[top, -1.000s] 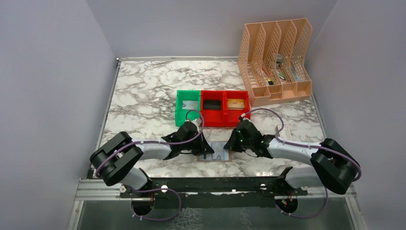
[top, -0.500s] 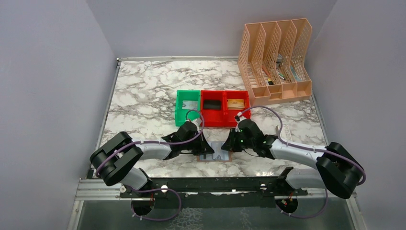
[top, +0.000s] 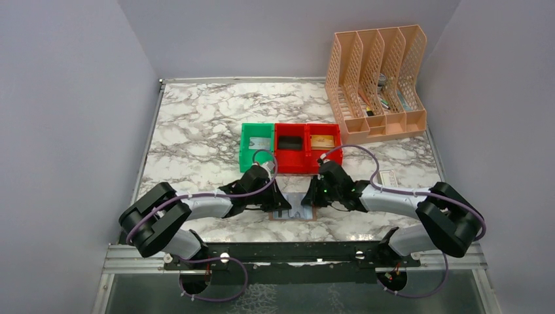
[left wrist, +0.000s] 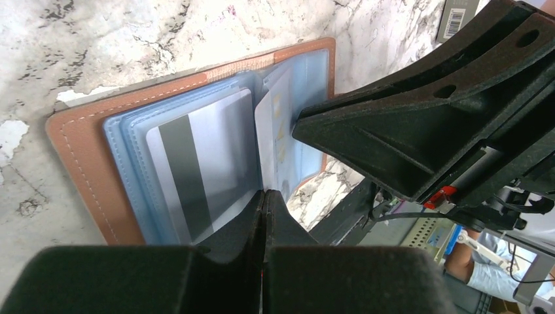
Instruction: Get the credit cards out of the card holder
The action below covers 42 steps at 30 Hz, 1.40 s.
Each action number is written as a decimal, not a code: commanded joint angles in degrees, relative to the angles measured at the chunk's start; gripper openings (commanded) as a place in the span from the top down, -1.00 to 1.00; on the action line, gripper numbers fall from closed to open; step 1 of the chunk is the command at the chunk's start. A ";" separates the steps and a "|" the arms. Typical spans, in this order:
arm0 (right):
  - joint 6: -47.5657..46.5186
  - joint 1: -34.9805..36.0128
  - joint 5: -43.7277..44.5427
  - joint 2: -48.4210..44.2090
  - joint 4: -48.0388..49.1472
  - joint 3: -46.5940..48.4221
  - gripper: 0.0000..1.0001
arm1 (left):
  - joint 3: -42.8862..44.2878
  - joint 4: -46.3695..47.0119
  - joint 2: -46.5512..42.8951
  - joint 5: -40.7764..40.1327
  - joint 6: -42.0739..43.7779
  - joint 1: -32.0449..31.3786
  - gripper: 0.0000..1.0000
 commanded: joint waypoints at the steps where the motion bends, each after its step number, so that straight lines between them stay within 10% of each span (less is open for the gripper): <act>1: 0.33 0.11 5.29 0.32 -5.62 -1.87 0.76 | 1.67 -4.00 -2.14 -1.96 2.05 0.29 1.00; 19: -6.25 0.14 -9.87 -1.46 2.93 2.23 0.73 | 2.30 -2.16 -1.03 -0.82 2.03 0.46 0.86; 42: 0.46 0.13 -0.02 3.51 0.12 -3.16 0.77 | 4.04 3.80 5.09 3.97 0.72 0.14 0.52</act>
